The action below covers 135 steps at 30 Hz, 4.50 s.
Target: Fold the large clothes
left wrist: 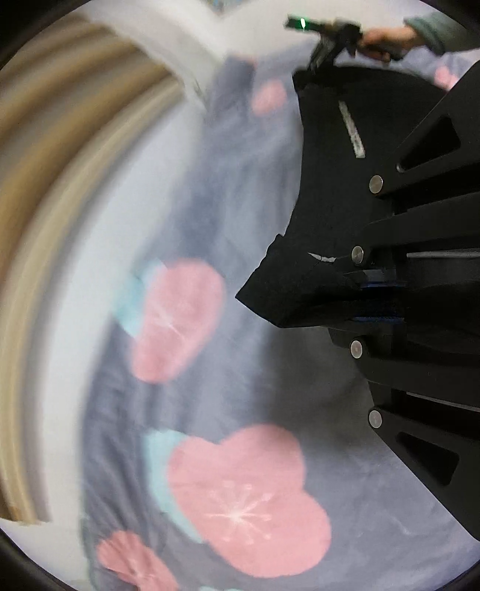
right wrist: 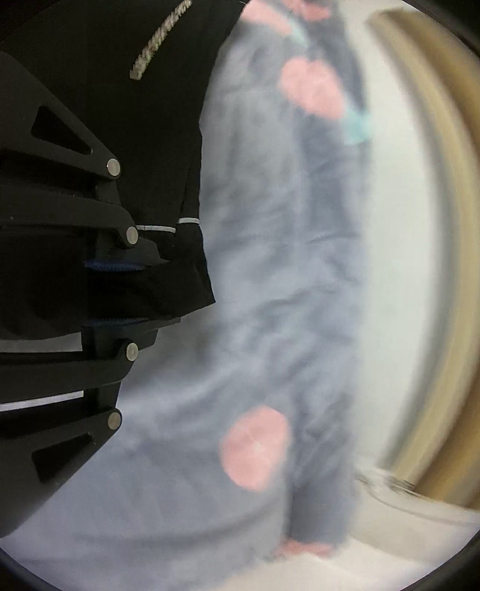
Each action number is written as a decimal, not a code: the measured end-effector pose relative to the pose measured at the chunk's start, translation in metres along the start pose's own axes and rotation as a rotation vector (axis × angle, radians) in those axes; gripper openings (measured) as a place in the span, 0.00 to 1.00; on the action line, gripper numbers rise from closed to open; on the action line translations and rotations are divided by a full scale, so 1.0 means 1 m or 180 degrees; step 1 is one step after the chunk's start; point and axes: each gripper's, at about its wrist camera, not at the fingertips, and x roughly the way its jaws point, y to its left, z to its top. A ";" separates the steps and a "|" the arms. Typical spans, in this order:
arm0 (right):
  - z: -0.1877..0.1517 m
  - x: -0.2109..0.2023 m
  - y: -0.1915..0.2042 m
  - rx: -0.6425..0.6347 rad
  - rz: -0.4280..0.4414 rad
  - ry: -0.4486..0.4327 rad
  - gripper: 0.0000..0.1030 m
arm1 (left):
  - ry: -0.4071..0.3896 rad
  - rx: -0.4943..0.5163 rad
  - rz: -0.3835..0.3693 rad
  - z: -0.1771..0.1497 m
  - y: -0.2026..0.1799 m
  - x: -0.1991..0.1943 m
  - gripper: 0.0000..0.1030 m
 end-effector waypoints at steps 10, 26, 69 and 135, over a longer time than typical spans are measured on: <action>-0.034 0.075 0.012 -0.0025 0.0129 0.0502 0.27 | 0.0582 -0.0002 0.0358 -0.029 0.016 0.086 0.30; -0.069 -0.114 0.011 0.0243 0.0441 -0.0142 0.66 | -0.0166 -0.0250 0.0339 -0.064 0.027 -0.081 0.60; -0.060 0.026 0.113 0.0086 0.0730 0.0712 0.79 | 0.0786 0.0404 0.0301 -0.108 -0.150 0.070 0.60; -0.149 0.032 -0.107 0.1274 0.1436 0.0852 0.89 | 0.0719 -0.0525 -0.0337 -0.146 0.049 -0.011 0.70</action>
